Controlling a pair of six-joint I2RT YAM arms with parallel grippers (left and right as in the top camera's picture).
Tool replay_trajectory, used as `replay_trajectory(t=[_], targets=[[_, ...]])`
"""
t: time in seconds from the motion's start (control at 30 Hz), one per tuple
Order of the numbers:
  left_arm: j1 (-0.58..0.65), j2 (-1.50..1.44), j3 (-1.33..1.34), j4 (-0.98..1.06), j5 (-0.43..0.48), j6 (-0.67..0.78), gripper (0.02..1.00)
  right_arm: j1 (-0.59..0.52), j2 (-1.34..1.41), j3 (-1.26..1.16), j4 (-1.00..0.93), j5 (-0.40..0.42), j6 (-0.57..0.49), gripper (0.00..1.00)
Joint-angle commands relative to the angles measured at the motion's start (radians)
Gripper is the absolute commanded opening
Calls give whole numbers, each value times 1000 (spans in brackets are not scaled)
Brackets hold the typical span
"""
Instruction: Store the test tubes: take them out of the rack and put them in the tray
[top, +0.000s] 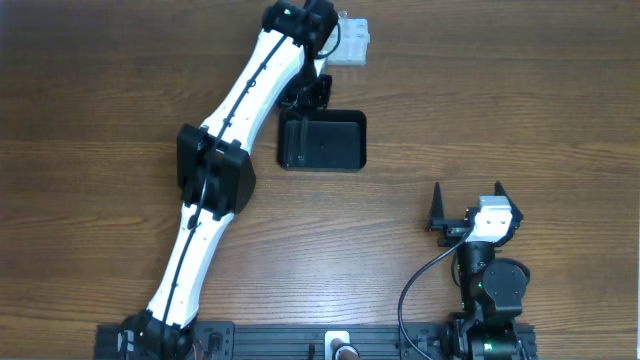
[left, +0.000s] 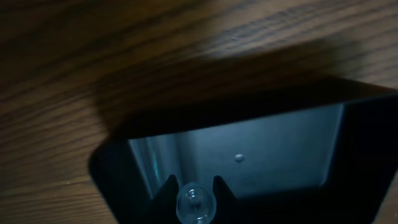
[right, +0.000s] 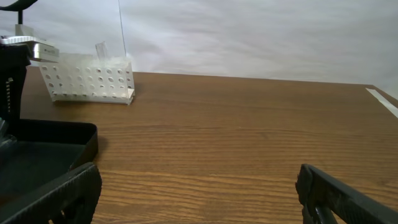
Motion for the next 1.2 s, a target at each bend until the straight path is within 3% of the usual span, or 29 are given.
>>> replay_trajectory(t=[0.03, 0.8, 1.0, 1.2], targets=[[30, 40, 8, 2, 12, -39, 73, -7, -8, -9, 0, -8, 10, 993], [30, 101, 8, 24, 59, -39, 69, -7, -8, -9, 0, -8, 10, 993], [29, 103, 8, 24, 62, -39, 255, -7, -8, -9, 0, -8, 10, 991], [22, 69, 8, 21, 69, -39, 345, -7, -8, -9, 0, -8, 10, 993]])
